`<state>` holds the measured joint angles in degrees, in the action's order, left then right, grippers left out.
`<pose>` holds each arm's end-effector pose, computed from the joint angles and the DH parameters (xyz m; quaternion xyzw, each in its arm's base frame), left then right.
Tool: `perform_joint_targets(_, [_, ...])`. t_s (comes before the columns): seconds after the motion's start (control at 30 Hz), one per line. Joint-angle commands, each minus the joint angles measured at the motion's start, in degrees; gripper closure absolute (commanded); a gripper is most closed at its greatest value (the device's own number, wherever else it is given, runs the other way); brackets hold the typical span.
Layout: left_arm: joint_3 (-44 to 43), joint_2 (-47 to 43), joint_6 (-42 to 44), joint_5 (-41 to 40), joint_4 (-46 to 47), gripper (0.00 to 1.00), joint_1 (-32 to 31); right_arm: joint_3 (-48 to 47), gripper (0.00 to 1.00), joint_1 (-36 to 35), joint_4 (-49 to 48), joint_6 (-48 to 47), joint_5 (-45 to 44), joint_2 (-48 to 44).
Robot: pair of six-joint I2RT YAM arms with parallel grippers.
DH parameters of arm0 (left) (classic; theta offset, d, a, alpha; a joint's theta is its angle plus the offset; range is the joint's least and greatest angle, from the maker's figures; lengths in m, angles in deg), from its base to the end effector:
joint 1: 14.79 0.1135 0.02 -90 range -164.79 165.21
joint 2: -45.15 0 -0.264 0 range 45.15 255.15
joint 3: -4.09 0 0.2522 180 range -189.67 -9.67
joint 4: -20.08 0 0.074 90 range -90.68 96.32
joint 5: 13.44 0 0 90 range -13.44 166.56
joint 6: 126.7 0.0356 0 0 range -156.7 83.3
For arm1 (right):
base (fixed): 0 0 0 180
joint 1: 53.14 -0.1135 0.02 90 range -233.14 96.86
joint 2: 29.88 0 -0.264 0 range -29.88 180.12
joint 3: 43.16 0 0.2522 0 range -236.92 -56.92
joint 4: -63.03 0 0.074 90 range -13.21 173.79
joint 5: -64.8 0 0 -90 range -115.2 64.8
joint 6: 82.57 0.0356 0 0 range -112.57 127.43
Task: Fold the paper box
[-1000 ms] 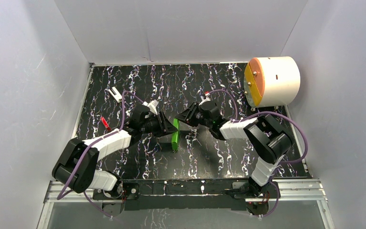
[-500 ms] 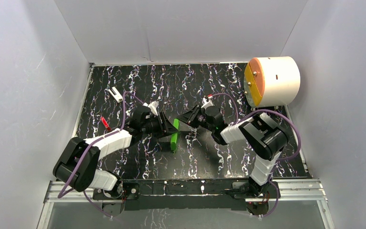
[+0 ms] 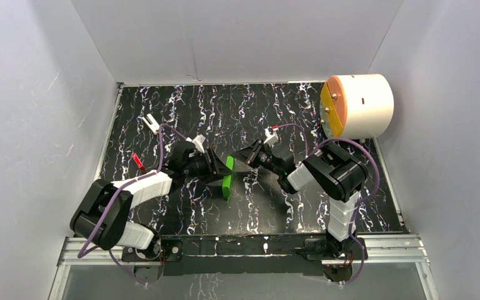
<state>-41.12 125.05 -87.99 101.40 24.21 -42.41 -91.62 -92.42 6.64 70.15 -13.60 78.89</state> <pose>0.2346 -0.1396 0.1758 -0.0696 0.8520 -0.4519 0.2551 0.2575 0.2198 0.1369 0.0802 0.7260 0.5742 0.3699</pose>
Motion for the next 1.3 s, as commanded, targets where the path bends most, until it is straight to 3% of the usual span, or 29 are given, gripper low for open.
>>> perform_joint_targets(0.0, [2.34, 1.66, 0.75, -2.24, -3.94, 0.52, 0.63, 0.45, 0.92, -0.91, 4.19, -4.12, 6.01, 3.39])
perform_joint_targets(0.17, [1.86, 2.36, -0.17, -3.73, -3.8, 0.54, 0.63, -3.72, 0.85, -0.87, 10.64, -6.6, 7.65, -1.96])
perform_joint_targets(0.3, [1.36, 3.32, -0.98, -3.68, -2.99, 0.55, 0.63, -5.55, 0.63, -0.7, 16.96, -8.64, 6.83, -8.2])
perform_joint_targets(0.53, [1.38, 3.14, -2.07, -5.17, -2.45, 0.57, 0.63, -1.39, 0.36, -0.73, 19.68, -7.94, 6.95, -15.78])
perform_joint_targets(0.8, [1.86, 2.85, -3.93, -6.66, -1.7, 0.57, 0.63, 4.63, 0.13, -5.62, 25.69, -8.14, 4.4, -23.75])
perform_joint_targets(1.0, [1.95, 2.51, -4.43, -7.08, -1.63, 0.57, 0.63, 6.07, 0.12, -8.24, 27.61, -7.82, 2.06, -24.96])
perform_joint_targets(1.27, [1.82, 1.84, -4.41, -7.57, -2.33, 0.57, 0.63, 4.76, 0.23, -9.31, 24.38, -7.14, 2.6, -19.57])
